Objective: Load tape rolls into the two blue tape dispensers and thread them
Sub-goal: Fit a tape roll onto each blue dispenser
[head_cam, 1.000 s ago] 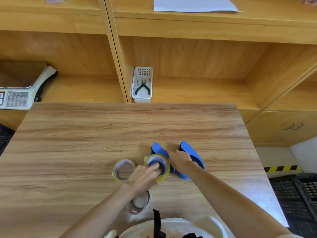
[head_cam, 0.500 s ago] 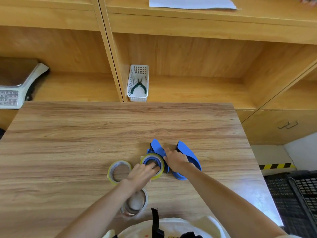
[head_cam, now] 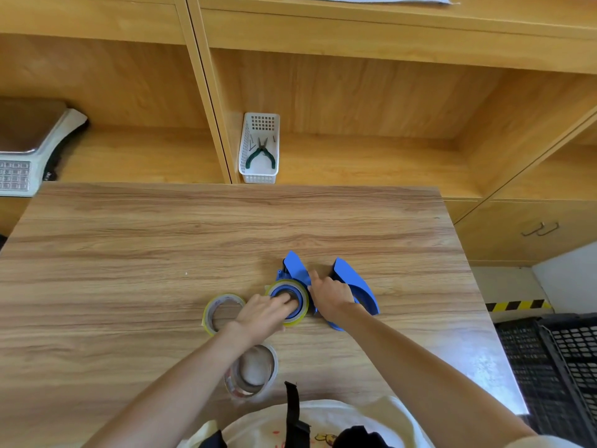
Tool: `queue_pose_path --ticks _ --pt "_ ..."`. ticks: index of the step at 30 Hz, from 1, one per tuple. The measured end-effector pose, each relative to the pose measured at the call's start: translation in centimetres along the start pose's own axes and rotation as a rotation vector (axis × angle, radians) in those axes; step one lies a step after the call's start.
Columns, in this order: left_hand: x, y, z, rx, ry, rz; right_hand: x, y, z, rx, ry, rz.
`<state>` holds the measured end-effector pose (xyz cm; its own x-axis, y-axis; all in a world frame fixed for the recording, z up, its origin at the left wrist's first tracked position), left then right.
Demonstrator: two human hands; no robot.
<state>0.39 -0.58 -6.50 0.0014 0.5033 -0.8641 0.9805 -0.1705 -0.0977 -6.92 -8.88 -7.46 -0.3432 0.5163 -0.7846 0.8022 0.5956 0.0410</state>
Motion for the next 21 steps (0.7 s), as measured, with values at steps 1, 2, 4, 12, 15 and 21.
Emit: queue_pose_path --ticks 1,2,4,12,15,21 --pt "-0.1 0.0 -0.1 -0.001 0.006 0.016 0.0 0.1 -0.1 -0.001 -0.005 -0.006" --pt "-0.1 0.0 -0.1 0.001 0.014 0.041 0.0 0.2 -0.2 -0.003 -0.009 -0.010" --pt "0.2 -0.2 0.0 0.008 0.045 0.092 -0.1 0.3 -0.3 -0.002 -0.008 -0.001" --pt "0.5 -0.6 0.5 -0.019 0.068 0.133 0.6 1.3 -0.6 0.034 0.067 0.128" --pt "0.4 -0.2 0.2 -0.029 0.036 0.111 0.3 1.2 -0.6 0.043 0.061 0.104" --pt "-1.5 3.1 -2.7 -0.067 -0.283 -0.171 -0.7 1.0 -0.6 0.033 -0.024 0.086"
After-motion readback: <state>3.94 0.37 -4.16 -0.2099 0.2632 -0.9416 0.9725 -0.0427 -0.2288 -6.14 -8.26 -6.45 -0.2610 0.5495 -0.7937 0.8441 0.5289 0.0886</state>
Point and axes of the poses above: each hand's wrist, its own z-axis towards the middle knuckle, its own x-axis out of the palm, y = z × x, the point moved 9 cm from there along z, towards the middle knuckle, and after that the axes turned 10 degrees about y, right-handed, at the moved point
